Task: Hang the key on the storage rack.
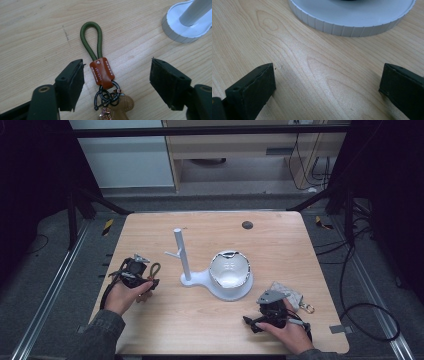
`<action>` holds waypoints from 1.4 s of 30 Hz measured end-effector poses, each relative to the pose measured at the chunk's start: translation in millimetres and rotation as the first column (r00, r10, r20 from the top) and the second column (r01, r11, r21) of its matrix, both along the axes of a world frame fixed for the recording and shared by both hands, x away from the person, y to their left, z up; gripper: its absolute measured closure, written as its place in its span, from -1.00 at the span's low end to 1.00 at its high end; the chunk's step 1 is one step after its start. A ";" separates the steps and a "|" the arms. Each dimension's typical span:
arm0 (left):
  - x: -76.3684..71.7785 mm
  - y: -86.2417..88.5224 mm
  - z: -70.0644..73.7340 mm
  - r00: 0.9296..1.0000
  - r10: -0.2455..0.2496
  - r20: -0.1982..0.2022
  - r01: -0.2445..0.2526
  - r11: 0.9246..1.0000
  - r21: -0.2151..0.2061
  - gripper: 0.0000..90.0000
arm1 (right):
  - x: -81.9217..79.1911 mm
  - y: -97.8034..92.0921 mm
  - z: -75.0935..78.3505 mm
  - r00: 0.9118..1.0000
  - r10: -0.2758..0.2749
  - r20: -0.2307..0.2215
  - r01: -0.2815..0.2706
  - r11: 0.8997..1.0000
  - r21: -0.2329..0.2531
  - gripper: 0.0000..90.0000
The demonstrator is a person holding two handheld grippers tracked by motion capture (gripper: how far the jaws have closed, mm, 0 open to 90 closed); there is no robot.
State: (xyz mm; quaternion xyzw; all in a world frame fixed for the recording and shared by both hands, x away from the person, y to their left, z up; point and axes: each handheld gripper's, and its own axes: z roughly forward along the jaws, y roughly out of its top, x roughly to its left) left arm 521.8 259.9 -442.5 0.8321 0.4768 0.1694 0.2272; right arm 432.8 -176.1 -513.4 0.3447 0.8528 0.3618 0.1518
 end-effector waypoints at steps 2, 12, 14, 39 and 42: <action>2.4 0.3 -2.6 1.000 0.003 -0.019 -0.003 1.000 0.004 -0.30 | 0.0 0.0 0.0 1.000 0.000 0.000 0.000 1.000 0.000 -1.00; 14.1 3.5 -8.4 0.996 0.042 -0.074 -0.042 0.999 0.002 -0.05 | -0.1 -0.1 0.0 1.000 0.000 0.000 0.000 1.000 0.000 -1.00; 15.0 3.8 -9.2 0.996 0.043 -0.080 -0.043 0.999 0.000 -0.03 | -0.1 -0.1 0.0 1.000 0.000 0.000 0.000 1.000 0.000 -1.00; 31.5 8.7 -24.5 0.983 0.092 -0.157 -0.095 0.995 -0.011 0.35 | -1.4 -1.1 0.2 1.000 0.001 -0.004 -0.001 1.000 -0.002 -1.00; 31.8 7.6 -24.9 0.984 0.089 -0.155 -0.090 0.996 -0.003 0.37 | -1.5 -1.1 0.2 1.000 0.001 -0.004 -0.001 1.000 -0.002 -1.00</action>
